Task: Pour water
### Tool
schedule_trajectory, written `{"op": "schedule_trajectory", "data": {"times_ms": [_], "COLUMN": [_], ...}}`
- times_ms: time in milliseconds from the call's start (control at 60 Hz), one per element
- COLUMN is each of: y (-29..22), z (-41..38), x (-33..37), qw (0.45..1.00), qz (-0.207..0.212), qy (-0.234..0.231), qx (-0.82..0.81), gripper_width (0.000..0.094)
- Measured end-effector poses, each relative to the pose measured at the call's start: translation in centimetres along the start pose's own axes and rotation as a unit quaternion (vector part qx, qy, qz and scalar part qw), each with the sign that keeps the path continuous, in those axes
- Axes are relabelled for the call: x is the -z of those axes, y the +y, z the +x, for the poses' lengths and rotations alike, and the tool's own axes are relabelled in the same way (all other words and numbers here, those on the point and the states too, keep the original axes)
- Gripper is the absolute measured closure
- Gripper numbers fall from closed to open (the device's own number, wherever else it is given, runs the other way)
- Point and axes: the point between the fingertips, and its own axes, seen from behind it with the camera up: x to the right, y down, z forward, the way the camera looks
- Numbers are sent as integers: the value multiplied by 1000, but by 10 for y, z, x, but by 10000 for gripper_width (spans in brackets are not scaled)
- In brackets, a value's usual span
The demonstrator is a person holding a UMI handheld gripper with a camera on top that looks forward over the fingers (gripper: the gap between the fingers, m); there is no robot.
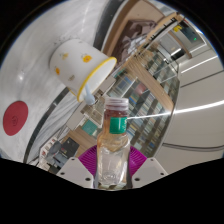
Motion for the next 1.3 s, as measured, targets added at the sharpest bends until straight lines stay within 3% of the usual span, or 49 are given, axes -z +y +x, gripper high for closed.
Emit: {"op": "schedule_trajectory", "data": {"times_ms": [250,417,517,633,733,883,1000,1100,1167,1300], "y": [-5,38,59,74,48,20,-7,-29,-28,-25], "z": [16,53,58,29,-13,-80,-112,-137,-135,-132], "x": [6,11,24,39,49,72,80,85,85,89], "qw": [999,957,866,704,574,467,440,447,462,460], "qz": [12,-33,-61,-101,-128,-155,-161,-171,-161,-163], "qy": [11,5,-18,-52,-86,-131,-153,-165,-137,-135], "qx": [-43,-287,-496,-701,-804,-861,-870,-862,-861,-863], "gripper_width": [557,557,559,558,558,557,558,550,542,402]}}
